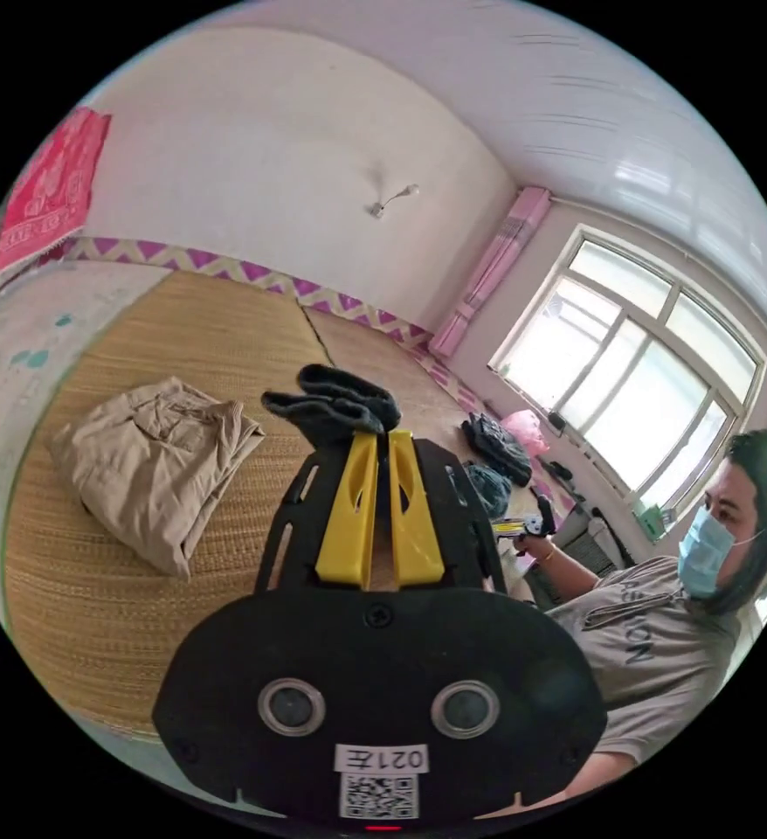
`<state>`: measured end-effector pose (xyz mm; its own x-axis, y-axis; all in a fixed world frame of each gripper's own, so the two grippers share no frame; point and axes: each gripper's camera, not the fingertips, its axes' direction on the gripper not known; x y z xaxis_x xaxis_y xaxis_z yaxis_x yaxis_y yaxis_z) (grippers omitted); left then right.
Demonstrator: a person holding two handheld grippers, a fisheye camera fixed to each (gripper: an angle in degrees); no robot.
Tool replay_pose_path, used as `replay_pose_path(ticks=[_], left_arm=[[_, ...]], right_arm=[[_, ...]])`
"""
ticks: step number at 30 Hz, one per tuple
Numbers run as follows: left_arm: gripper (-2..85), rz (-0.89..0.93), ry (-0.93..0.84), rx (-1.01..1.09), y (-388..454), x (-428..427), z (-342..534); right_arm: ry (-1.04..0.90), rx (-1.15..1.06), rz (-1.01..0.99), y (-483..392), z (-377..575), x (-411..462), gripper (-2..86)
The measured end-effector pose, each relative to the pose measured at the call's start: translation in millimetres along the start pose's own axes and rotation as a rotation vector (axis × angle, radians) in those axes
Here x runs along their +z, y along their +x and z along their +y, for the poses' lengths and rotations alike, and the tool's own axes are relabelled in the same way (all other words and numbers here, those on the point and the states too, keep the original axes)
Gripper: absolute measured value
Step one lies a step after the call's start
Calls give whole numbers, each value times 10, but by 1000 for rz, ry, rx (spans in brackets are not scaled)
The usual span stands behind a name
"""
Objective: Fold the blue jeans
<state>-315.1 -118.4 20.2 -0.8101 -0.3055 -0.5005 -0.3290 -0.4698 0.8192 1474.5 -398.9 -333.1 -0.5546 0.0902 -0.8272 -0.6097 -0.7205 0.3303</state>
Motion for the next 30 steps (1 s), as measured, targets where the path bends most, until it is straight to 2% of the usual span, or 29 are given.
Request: replay_pose_path(ticks=[1, 4, 6, 9, 13, 15, 17, 19, 21, 23, 25, 27, 30], left_arm=[[-9, 10, -4, -25, -149, -5, 97], [-9, 24, -67, -270, -1310, 146, 950], [-9, 47, -138, -563, -2378, 368, 1973], [-9, 107, -93, -738, -2910, 410, 2858], [-9, 96, -110, -705, -2952, 328, 3048], [-9, 81, -124, -691, -2972, 304, 3065], [-9, 66, -128, -689, -3001, 305, 3079], [-9, 58, -119, -687, -3032, 303, 3116], [-9, 72, -88, -698, -3100, 286, 3217], [-9, 90, -69, -710, -3165, 279, 3289], [-9, 98, -63, -714, -3221, 278, 3321], [-9, 89, -70, -713, -3272, 289, 3307], [-9, 67, -72, -718, -3306, 312, 3256]], right_arm=[[2, -3, 10, -123, 150, 29, -6], [21, 10, 42, -724, 915, 167, -5], [45, 31, 43, -1197, 1553, 272, -5], [80, 41, 26, -1772, 2369, 308, -4], [76, 67, 159, -2293, 3397, 265, 7], [138, 174, 289, -2311, 4176, 139, 53], [195, 332, 308, -2115, 4850, 16, 93], [251, 545, 272, -1849, 5657, -87, 112], [383, 846, 197, -1712, 6980, -117, 129], [437, 998, 118, -1851, 7917, 71, 137], [437, 1051, 62, -2131, 8595, 403, 141], [489, 1095, -108, -2464, 9192, 947, 140], [524, 1109, -283, -2761, 9437, 1525, 128]])
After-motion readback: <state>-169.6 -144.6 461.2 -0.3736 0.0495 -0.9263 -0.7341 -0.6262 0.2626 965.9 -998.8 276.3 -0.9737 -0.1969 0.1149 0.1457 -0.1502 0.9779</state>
